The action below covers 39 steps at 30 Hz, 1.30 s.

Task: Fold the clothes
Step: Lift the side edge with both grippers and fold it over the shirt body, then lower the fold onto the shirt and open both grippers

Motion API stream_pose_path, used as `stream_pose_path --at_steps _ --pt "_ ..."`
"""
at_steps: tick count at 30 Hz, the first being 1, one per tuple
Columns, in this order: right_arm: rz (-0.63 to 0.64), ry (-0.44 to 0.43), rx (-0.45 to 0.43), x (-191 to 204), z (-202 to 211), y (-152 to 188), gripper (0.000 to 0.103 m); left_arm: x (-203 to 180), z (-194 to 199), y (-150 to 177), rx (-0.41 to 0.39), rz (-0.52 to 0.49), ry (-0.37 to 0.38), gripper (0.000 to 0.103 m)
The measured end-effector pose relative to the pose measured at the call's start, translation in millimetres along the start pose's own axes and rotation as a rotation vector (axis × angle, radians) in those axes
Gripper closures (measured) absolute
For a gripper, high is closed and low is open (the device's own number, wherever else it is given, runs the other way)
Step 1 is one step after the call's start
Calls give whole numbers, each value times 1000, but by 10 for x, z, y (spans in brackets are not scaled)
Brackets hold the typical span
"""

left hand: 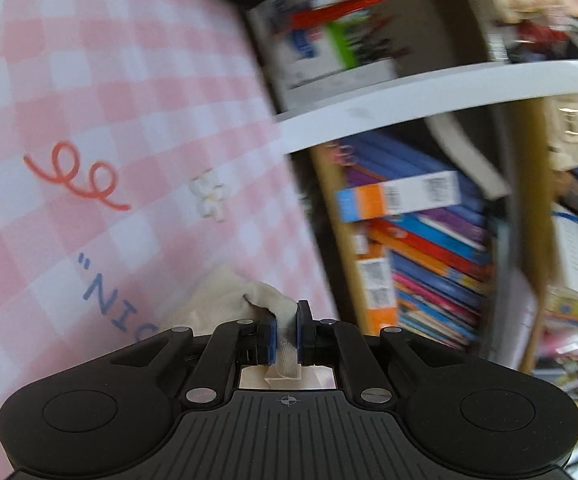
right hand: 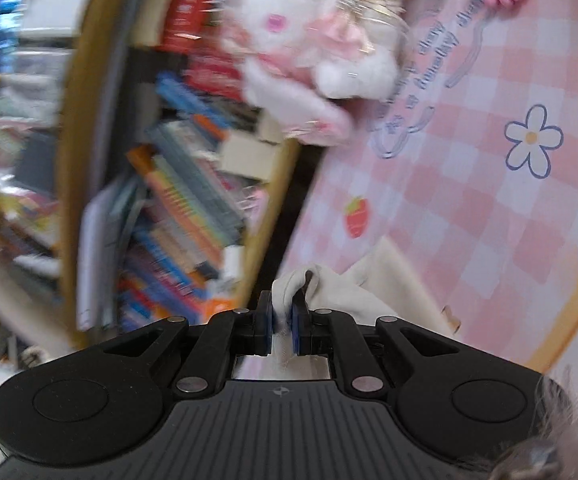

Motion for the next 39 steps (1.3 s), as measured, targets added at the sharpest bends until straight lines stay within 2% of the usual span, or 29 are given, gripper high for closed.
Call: stream_pose_path --at_steps 4,6,8,9,10,13,17,18,19,21,22,24,25,28,30,31,34,36,37,39 --pt "-12 109 29 -271 -273 -39 95 183 -231 31 69 12 -84 93" --pt "-37 128 43 -371 -323 -25 91 177 -225 51 86 -3 -75 89" --pt "-65 118 55 -430 -333 0 81 149 -192 98 113 -29 -62 81" --pt "-78 96 60 -433 -313 19 68 135 -172 124 125 -38 -54 74" --pt "-77 90 65 -422 -291 47 66 115 -147 152 132 -42 -46 67" --pt "-49 103 95 -377 -258 133 64 49 -122 199 154 -57 -33 55" --pt "-4 130 146 -321 -315 198 69 -10 -198 185 198 -46 -29 56" --pt "-5 127 153 -307 -339 191 69 -35 -241 164 210 -26 -3 56" --pt "-16 117 155 -288 -373 166 69 -51 -297 117 201 0 14 56" --pt "-52 84 107 -223 -481 14 69 -21 -422 -55 119 126 3 56" --pt "-89 52 39 -170 -521 -107 69 -12 -453 -138 70 188 12 56" --pt "-169 -32 -80 -53 -561 -308 67 -66 -371 -157 59 131 -3 55" --pt "-180 -48 -112 0 -561 -375 67 -94 -326 -164 55 99 -11 53" --pt "-52 -4 -84 158 -491 -412 66 -180 -193 -184 45 1 -36 49" --pt "80 64 -40 220 -400 -329 66 -237 -104 -199 39 -64 -52 49" --pt "163 99 -18 250 -345 -255 66 -294 -81 -89 73 -172 -70 49" --pt "498 243 74 294 -250 109 67 -486 -111 379 169 -579 -165 51" --pt "720 349 125 266 -234 354 67 -579 -140 662 183 -810 -211 51" --pt "824 395 149 238 -236 471 67 -613 -169 775 199 -874 -208 51" --pt "947 421 223 173 -284 685 67 -645 -238 925 243 -927 -194 51"
Point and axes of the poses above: each gripper's, at about its wrist camera, not at the fingertips, and z roughly against the way its jaws point, x to its left, y to its underside, the point moved 7 cm from there along -z, roughly the way its jaws point, and after that the axes turned 3 degrees about -y, right-handed, at the moved point
